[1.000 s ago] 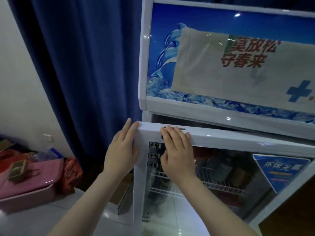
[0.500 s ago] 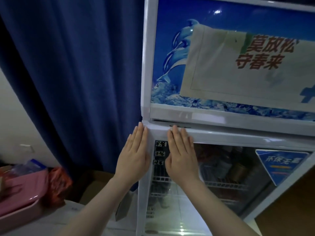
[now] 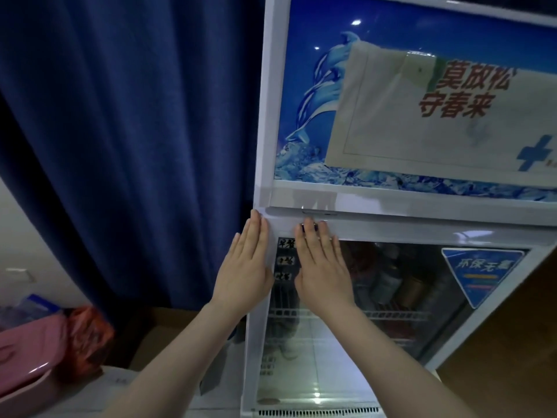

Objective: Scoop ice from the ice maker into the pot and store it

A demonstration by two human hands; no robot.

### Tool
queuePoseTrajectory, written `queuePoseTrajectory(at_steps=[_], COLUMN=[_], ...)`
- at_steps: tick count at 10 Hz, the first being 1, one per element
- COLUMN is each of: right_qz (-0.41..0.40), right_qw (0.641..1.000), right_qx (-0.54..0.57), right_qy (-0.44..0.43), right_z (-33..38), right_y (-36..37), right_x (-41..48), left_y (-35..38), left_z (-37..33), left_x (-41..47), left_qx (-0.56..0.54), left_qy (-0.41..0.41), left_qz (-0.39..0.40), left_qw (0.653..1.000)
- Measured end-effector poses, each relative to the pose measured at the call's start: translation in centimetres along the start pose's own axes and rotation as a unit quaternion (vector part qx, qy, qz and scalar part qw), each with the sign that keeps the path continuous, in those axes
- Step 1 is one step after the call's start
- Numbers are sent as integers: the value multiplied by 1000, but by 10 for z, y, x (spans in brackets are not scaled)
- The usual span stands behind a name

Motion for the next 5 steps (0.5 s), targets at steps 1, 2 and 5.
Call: queuePoseTrajectory(at_steps=[1,2,5], right_qz=[31,58,93], right_qw=[999,998,991], right_qx=[-5,-2,72], right_qy=[21,38,62], right_z=[-2,3,19], right_y=[1,-5,-34], right_x=[0,-2,-28], left_y=[1,-6,-25], left_z=[1,0,-12], left_x=[0,-2,-41], left_qx=[-3,-7,-73], left_qy=[-4,3,37], left_qz=[16,21,8], left_qw=[1000,1000,997])
Point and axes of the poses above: each hand's wrist, its own x-axis towards the middle knuckle, its own y-axis out of the palm, z = x × y, the point moved 10 cm from there along x, towards the middle knuckle, and after that the axes turned 3 degrees about -y, right-handed, at the moved point
